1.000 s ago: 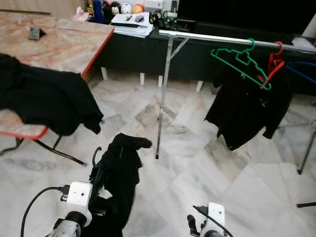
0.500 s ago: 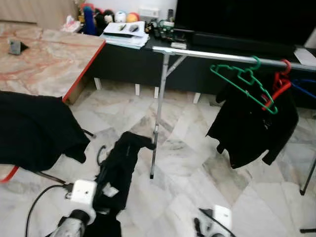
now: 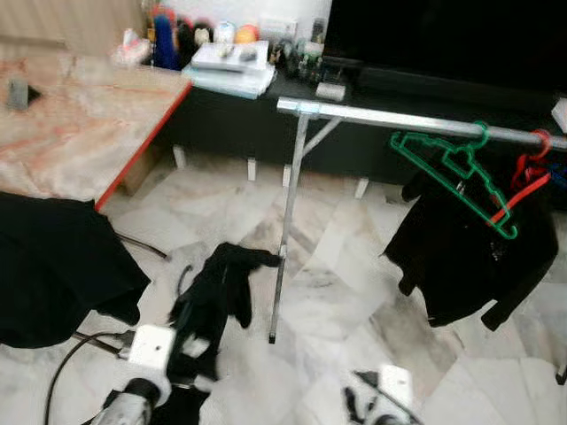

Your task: Hang hanger

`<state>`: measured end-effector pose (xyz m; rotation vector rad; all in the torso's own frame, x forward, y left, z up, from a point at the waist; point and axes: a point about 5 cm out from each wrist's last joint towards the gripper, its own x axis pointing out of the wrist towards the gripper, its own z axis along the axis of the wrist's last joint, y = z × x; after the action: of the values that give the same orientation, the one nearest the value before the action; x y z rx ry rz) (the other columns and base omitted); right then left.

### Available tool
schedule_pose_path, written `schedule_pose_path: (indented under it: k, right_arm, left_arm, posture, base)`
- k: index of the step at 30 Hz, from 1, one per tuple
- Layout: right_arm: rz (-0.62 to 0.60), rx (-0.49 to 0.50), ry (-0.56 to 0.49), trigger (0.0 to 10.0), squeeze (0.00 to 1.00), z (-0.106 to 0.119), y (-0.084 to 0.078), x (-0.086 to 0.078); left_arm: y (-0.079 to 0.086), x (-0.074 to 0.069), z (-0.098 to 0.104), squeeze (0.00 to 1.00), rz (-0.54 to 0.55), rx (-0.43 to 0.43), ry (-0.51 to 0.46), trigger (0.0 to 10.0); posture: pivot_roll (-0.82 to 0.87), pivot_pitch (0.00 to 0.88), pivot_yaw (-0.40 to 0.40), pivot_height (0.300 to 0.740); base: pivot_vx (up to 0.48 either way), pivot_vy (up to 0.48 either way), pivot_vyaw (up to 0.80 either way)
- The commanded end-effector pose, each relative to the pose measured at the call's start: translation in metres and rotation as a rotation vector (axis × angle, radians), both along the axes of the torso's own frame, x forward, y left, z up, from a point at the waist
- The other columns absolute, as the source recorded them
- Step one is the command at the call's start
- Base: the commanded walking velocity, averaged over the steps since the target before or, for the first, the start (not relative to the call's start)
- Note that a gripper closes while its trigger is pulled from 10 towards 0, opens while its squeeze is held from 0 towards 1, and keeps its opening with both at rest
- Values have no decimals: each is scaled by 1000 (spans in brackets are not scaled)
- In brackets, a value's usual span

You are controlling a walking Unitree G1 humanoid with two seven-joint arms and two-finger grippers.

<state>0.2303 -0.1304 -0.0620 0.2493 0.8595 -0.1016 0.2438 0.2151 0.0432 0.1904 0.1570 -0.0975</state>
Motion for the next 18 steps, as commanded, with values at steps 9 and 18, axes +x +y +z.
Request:
schedule_pose_path:
  k: [9, 18]
  right_arm:
    - [-21, -37, 39, 10000, 0, -6, -16, -9]
    - [-18, -36, 40, 10000, 0, -7, -16, -10]
  left_arm:
    - [-8, 3, 2, 0, -18, -6, -22, 10000]
    - [-5, 3, 2, 0, -18, -2, -24, 10000]
  posture:
    - [78, 114, -61, 740]
    - [78, 99, -56, 740]
  base:
    - [0, -431, 0]
    - [0, -435, 0]
